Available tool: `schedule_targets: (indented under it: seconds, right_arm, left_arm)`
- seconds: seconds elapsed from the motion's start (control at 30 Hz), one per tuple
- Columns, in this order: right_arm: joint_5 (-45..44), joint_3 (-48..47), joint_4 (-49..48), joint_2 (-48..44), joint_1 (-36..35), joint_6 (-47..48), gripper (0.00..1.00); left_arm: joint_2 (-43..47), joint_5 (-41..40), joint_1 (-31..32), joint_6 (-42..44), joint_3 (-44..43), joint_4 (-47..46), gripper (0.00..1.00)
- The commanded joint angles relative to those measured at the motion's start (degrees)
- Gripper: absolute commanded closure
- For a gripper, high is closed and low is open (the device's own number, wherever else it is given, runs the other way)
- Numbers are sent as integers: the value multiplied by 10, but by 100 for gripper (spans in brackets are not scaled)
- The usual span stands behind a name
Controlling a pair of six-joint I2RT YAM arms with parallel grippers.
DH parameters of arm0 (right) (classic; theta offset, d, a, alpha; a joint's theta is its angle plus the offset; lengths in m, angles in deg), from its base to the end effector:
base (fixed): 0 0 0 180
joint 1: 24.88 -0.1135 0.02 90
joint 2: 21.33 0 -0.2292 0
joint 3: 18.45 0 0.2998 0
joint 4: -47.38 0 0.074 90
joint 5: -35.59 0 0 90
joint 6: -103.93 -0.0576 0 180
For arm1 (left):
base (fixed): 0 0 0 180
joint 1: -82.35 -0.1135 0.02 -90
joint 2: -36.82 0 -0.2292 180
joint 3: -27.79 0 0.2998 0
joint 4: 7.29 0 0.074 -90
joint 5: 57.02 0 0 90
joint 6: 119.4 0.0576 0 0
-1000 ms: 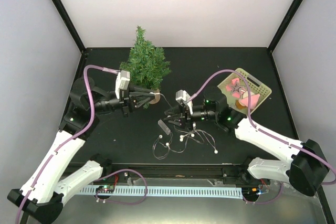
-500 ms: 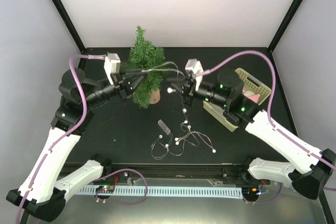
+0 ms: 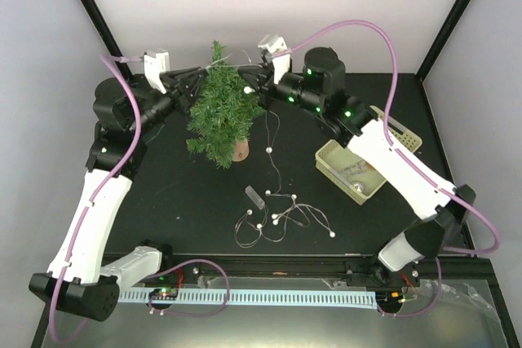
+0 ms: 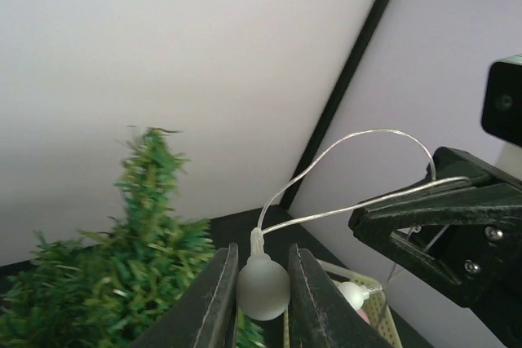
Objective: Decorate the small christmas tree
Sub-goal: Wrap the decoration item around the Christmas tree.
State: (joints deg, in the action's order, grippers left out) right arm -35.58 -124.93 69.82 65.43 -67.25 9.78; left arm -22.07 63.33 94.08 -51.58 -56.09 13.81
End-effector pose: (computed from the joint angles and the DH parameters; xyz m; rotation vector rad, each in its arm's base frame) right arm 0.2960 0.2952 0.4374 -0.7961 1.4912 0.8831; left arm 0.2846 -0.0888 0.4448 0.2997 1.5473 -0.8651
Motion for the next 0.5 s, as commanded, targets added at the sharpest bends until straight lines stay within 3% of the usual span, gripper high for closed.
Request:
schedule_targets:
  seconds: [0.0, 0.23, 0.47]
  right_arm:
    - [-1, -90, 45, 55, 12, 16, 99]
    - [11, -192, 67, 122, 24, 18, 99]
    - [8, -273, 59, 179, 32, 13, 99]
  left_arm:
    - [-25, 13, -35, -51, -24, -62, 83]
    - [-68, 60, -58, -74, -42, -115, 82]
    - [-100, 58, -64, -90, -52, -172, 82]
